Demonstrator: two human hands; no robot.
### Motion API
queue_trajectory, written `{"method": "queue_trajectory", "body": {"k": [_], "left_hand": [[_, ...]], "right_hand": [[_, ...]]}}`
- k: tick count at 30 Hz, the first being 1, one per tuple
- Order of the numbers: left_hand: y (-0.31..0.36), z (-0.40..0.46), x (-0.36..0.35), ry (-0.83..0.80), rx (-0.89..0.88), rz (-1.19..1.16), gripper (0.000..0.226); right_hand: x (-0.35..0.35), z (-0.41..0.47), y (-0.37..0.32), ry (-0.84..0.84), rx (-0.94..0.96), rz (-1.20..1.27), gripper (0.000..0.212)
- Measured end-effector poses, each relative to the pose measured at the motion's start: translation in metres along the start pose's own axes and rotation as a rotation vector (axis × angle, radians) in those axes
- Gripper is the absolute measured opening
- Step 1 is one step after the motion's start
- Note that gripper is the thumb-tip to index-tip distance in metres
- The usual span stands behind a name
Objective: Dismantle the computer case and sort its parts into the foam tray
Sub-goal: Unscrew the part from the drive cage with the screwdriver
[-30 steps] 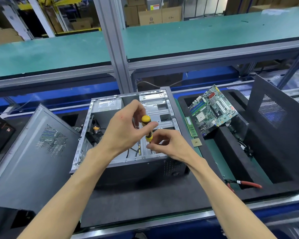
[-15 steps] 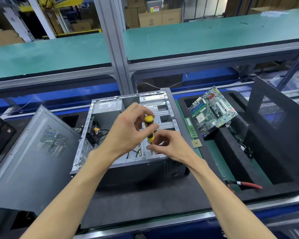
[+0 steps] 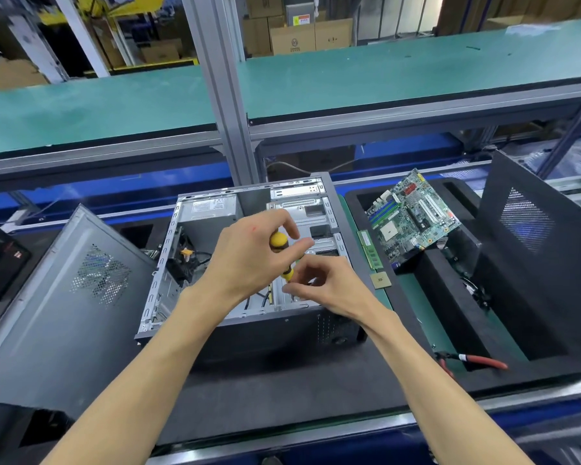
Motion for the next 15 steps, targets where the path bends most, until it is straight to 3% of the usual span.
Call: {"method": "queue_trajectory", "body": {"k": [2,7,11,15], "left_hand": [[-0.001,-0.001,0.0,0.023,0.008,0.037,0.028],[0.009,-0.007,-0.006,-0.15,-0.134,-0.252,0.034],[0.002,-0.002,0.001,-0.013,-0.093,-0.129,0.018],[-0.009,0.003,-0.004,0.029,0.028,-0.008,0.037]], "right_hand": [[0.001,0.0,0.001,0.003,-0.007,0.005,0.013],[0.001,-0.001,0.003,-0.015,-0.017,-0.028,0.008],[-0.001,0.0,0.001,-0.025,-0.004,-0.054,0.006],[0.002,-0.002,0.0,0.0,-0.01,-0.021,0.01]]}}
Point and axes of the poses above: each hand's wrist, its own z-axis towards the middle knuckle, its own x-axis out of the back of the hand, y = z × x, the point moved 10 cm from there along z, towards the middle knuckle, and after that the axes turned 12 degrees about x, right-handed, at the moved point
